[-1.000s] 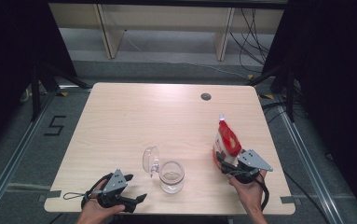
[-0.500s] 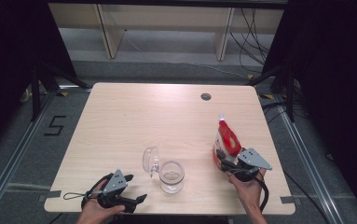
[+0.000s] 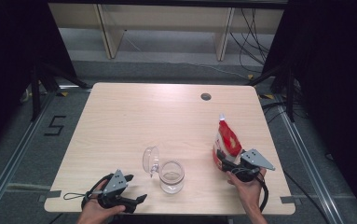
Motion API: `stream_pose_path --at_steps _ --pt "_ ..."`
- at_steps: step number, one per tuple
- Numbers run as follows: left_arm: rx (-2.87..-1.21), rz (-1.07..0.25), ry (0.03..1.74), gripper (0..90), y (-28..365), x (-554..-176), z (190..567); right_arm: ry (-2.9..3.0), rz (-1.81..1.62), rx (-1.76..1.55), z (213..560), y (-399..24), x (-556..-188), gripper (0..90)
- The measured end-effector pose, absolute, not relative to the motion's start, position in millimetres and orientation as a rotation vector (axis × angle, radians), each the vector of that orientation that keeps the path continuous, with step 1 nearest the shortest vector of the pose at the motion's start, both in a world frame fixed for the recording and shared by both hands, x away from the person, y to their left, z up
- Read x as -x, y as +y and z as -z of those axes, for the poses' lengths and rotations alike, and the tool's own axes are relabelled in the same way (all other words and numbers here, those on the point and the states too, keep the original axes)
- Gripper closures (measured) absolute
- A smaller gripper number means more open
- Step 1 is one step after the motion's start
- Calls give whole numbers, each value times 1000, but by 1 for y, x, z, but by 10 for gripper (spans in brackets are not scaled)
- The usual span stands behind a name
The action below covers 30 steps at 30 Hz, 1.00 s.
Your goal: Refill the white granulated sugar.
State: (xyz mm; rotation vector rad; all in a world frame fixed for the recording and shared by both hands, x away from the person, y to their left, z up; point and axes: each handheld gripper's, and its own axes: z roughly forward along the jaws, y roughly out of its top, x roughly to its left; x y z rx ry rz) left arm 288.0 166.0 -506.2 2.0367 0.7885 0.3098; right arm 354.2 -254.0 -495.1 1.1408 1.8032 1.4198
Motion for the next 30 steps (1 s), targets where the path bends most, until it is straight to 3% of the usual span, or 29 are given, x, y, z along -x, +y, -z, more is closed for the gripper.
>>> stream_pose_path --at_steps 30 --pt "-2088 -311 773 155 166 -289 508 1787 -1355 -1002 506 -246 -363 362"
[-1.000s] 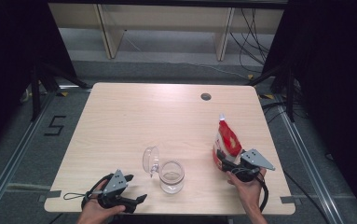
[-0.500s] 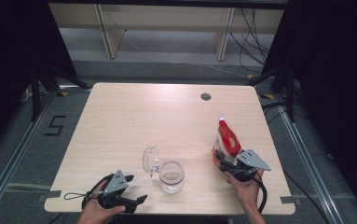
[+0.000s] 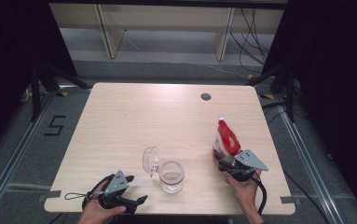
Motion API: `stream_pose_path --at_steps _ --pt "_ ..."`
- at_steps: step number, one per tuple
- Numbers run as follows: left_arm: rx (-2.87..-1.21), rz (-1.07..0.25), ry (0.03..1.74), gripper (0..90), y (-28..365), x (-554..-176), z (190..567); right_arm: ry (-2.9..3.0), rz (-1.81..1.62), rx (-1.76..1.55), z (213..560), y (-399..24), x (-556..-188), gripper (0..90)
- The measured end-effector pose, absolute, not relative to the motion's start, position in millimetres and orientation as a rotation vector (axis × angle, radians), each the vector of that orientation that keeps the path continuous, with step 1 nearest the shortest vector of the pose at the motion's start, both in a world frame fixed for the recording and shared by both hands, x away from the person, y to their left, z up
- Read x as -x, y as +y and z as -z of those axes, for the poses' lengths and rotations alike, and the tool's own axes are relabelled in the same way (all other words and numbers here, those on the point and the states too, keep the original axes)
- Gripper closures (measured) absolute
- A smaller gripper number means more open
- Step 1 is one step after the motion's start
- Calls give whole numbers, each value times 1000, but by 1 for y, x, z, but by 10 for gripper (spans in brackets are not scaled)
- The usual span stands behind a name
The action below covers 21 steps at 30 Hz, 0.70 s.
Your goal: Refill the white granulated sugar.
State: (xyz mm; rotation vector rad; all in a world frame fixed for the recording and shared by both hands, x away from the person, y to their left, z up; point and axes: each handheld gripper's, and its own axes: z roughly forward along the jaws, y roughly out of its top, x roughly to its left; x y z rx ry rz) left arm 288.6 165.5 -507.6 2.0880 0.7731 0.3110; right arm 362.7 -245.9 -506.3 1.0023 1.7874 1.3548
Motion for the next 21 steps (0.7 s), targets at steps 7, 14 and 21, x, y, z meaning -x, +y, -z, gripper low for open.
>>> stream_pose_path --at_steps 7,14,21 --pt "-2068 -297 768 155 165 -288 508 1787 -1351 -991 507 -245 -364 388" --pt "-2073 -303 776 158 165 -288 508 1826 -1347 -980 503 -250 -366 422" --pt "-2052 -294 780 158 165 -287 508 1851 -1364 -955 503 -256 -367 427"
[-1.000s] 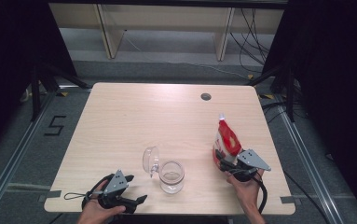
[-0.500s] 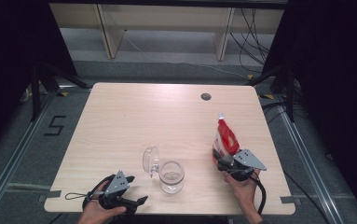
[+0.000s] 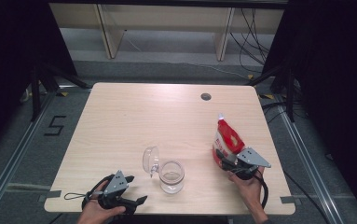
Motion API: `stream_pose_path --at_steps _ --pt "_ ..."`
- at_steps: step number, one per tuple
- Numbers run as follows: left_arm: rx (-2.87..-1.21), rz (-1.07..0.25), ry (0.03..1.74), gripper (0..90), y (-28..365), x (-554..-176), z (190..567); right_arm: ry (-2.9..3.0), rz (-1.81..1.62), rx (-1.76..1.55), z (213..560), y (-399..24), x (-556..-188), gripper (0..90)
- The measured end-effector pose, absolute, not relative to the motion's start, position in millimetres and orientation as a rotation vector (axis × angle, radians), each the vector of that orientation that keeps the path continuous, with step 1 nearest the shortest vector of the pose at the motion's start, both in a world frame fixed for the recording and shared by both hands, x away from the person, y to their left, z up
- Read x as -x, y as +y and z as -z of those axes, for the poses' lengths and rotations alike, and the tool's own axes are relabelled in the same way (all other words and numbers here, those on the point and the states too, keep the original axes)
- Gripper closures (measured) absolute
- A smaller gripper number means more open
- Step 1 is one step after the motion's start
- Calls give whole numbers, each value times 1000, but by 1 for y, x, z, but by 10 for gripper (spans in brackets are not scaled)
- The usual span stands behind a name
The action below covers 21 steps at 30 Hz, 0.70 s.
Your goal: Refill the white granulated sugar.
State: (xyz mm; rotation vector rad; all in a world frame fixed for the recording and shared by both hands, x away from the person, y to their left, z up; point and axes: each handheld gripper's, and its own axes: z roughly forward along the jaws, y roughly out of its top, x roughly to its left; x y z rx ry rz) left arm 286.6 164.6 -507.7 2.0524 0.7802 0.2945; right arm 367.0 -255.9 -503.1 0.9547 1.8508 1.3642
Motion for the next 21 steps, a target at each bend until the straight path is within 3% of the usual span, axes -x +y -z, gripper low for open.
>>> stream_pose_path --at_steps 8,21 --pt "-2077 -285 767 158 163 -287 509 1764 -1409 -1047 503 -249 -361 352" --pt "-2064 -272 757 158 162 -286 509 1679 -1427 -1031 507 -244 -365 442"
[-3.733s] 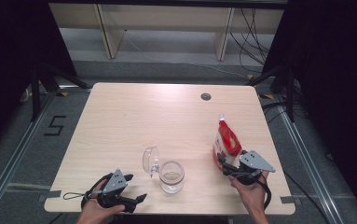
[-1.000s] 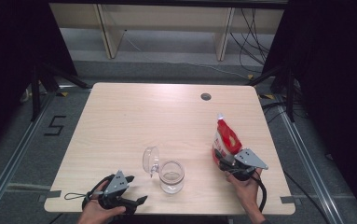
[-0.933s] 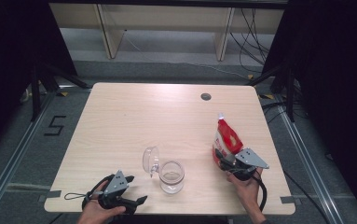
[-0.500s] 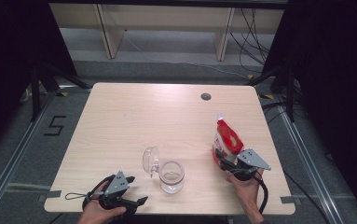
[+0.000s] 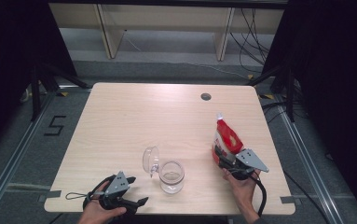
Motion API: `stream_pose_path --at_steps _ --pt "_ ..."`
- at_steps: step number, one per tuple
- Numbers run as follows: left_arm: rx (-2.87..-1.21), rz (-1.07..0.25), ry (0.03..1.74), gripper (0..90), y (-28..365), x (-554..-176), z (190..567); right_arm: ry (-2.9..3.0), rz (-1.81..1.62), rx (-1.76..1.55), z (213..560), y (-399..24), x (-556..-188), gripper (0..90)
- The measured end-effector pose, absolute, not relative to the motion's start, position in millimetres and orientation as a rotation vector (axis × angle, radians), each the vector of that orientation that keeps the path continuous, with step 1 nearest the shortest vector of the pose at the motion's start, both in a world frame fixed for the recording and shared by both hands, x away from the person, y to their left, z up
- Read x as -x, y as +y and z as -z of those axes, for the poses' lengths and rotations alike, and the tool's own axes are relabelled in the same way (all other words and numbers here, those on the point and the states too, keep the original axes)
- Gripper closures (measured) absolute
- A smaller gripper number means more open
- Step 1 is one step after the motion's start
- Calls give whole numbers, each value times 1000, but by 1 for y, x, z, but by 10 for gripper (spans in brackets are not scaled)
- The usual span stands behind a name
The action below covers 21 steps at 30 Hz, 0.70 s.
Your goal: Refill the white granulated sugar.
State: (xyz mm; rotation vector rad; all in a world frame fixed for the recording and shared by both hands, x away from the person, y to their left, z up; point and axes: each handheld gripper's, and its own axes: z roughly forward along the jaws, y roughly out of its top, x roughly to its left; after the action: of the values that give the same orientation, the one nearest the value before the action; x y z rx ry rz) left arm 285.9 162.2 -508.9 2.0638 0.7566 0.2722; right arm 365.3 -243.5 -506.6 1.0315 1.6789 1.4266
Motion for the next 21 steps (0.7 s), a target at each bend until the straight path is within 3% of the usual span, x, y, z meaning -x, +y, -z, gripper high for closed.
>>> stream_pose_path --at_steps 21 --pt "-2068 -286 742 159 166 -286 506 1829 -1282 -876 487 -256 -354 476"
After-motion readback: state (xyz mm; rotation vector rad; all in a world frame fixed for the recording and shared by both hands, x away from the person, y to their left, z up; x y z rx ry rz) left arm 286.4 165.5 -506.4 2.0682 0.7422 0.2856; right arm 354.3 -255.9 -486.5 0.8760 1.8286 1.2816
